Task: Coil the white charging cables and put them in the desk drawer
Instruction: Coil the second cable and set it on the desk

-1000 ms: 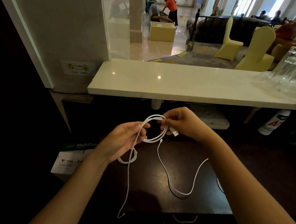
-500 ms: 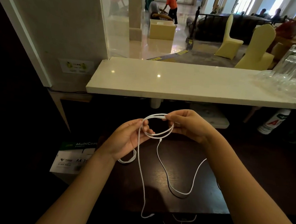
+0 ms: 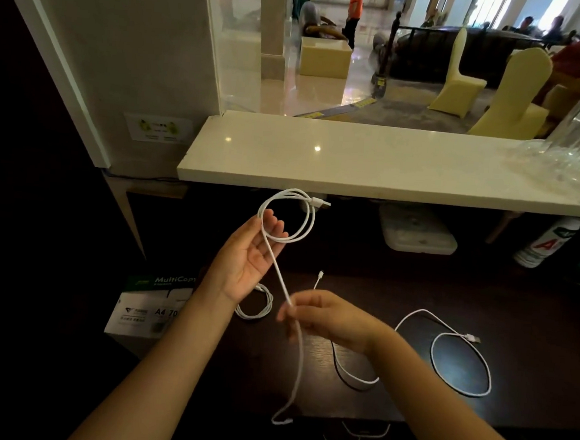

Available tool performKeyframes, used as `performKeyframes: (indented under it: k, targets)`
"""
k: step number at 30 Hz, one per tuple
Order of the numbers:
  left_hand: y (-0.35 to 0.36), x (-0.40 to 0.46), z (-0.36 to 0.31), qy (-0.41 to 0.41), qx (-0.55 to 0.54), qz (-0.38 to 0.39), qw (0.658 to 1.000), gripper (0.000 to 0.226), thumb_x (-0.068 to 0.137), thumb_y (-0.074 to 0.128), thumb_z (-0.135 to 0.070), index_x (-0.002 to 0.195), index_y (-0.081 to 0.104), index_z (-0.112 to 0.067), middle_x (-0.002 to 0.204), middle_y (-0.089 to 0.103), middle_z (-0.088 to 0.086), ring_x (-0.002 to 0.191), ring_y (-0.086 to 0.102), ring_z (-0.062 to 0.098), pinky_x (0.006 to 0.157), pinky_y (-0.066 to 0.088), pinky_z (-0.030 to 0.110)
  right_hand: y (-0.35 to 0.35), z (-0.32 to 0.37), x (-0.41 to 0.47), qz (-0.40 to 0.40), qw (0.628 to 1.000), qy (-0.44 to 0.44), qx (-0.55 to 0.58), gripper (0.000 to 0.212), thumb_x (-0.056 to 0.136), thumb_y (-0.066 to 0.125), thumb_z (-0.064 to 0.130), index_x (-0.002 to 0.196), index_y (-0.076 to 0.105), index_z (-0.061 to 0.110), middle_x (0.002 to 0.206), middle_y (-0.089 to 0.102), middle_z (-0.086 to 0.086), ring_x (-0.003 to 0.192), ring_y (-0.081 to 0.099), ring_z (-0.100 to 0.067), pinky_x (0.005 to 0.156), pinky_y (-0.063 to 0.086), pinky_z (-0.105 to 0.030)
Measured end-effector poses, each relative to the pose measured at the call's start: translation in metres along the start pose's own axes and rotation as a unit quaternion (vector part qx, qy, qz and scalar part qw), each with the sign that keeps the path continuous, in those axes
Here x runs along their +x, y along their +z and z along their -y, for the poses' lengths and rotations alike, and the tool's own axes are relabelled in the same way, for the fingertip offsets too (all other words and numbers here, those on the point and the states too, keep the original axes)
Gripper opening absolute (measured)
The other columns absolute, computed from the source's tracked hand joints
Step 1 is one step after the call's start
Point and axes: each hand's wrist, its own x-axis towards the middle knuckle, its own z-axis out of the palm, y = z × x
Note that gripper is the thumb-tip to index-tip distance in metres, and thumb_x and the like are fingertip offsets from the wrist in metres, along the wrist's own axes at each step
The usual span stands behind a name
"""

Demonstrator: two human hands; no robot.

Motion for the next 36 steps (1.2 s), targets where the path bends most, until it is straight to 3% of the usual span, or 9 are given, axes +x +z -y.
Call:
performKeyframes:
  k: [4,8,10,13,17,22,28,32,36]
  targets:
    - [-0.009,0.003,-0.015,0.042,-0.020,-0.013,0.999,0.043,0.095,0.041,-0.016,0.069,0.075,-0.017,0.063,0.069,-0.005,0.065,0.068,0.003,0.072,0.058,0.024,-0.013,-0.004,-0.017,0.051,0.997,0.033,0.054,0.017,0.088,0.048,0.021,0.085,0.062,0.011,0.062,0.051,0.004,0.060,0.054,-0.013,0.074,0.054,-0.030]
    - [-0.017,0.004,-0.029,0.059,-0.009,-0.008,0.998,0.041,0.096,0.041,-0.017,0.072,0.075,-0.018,0.059,0.064,-0.007,0.060,0.064,0.002,0.070,0.058,0.024,-0.039,-0.012,-0.034,0.061,0.994,0.096,-0.003,0.019,0.089,0.050,0.023,0.084,0.065,0.013,0.062,0.056,0.003,0.059,0.059,-0.012,0.069,0.054,-0.027]
    - [-0.021,0.002,-0.033,0.054,0.029,0.002,0.998,0.039,0.095,0.041,-0.017,0.075,0.076,-0.018,0.059,0.063,-0.008,0.057,0.062,0.002,0.069,0.057,0.023,-0.056,-0.005,-0.039,-0.020,0.993,0.105,-0.052,0.020,0.091,0.052,0.018,0.078,0.067,0.014,0.056,0.055,0.003,0.051,0.056,-0.008,0.056,0.050,-0.020]
    - [-0.022,-0.002,-0.029,0.040,0.114,0.009,0.993,0.035,0.093,0.043,-0.016,0.080,0.075,-0.017,0.060,0.062,-0.008,0.054,0.059,0.002,0.066,0.056,0.020,-0.077,0.021,-0.037,-0.217,0.968,0.079,-0.098,0.023,0.090,0.055,0.016,0.070,0.064,0.012,0.049,0.046,0.002,0.037,0.043,-0.003,0.040,0.039,-0.015]
    - [-0.018,-0.007,-0.016,0.023,0.204,0.028,0.978,0.023,0.094,0.042,-0.011,0.093,0.064,-0.009,0.062,0.062,-0.007,0.052,0.056,0.002,0.064,0.055,0.019,-0.086,0.061,-0.021,-0.351,0.932,0.071,-0.057,0.024,0.090,0.058,0.022,0.070,0.063,0.009,0.055,0.043,0.001,0.033,0.035,-0.003,0.035,0.036,-0.015]
    - [-0.014,-0.012,-0.004,0.026,0.281,0.053,0.958,0.020,0.094,0.042,-0.005,0.095,0.061,-0.008,0.064,0.063,-0.005,0.055,0.057,0.004,0.067,0.055,0.020,-0.064,0.089,0.001,-0.332,0.941,0.050,0.045,0.033,0.095,0.034,0.007,0.076,0.061,0.004,0.058,0.036,0.000,0.043,0.031,-0.007,0.038,0.036,-0.018]
    - [-0.012,-0.015,-0.002,0.044,0.283,0.054,0.957,0.019,0.094,0.041,-0.004,0.094,0.059,-0.008,0.065,0.067,-0.002,0.058,0.062,0.006,0.064,0.055,0.020,-0.029,0.091,0.006,-0.325,0.943,0.005,0.066,0.016,0.092,0.050,0.006,0.084,0.063,0.000,0.066,0.055,-0.006,0.049,0.053,-0.008,0.049,0.055,-0.020]
    - [-0.012,-0.015,0.007,0.044,0.322,0.029,0.945,0.015,0.093,0.044,-0.003,0.092,0.058,-0.009,0.075,0.073,0.003,0.066,0.068,0.010,0.064,0.055,0.020,-0.009,0.095,0.004,-0.344,0.936,-0.065,0.038,0.011,0.091,0.053,0.007,0.091,0.061,0.000,0.069,0.061,-0.007,0.045,0.057,-0.007,0.052,0.056,-0.020]
    - [-0.012,-0.012,0.018,0.046,0.309,0.004,0.950,0.014,0.092,0.046,-0.004,0.096,0.058,-0.008,0.090,0.071,0.008,0.082,0.068,0.020,0.072,0.057,0.024,0.010,0.088,0.007,-0.303,0.948,-0.098,-0.007,0.014,0.090,0.050,0.001,0.096,0.062,-0.003,0.068,0.062,-0.006,0.047,0.060,-0.007,0.049,0.054,-0.018]
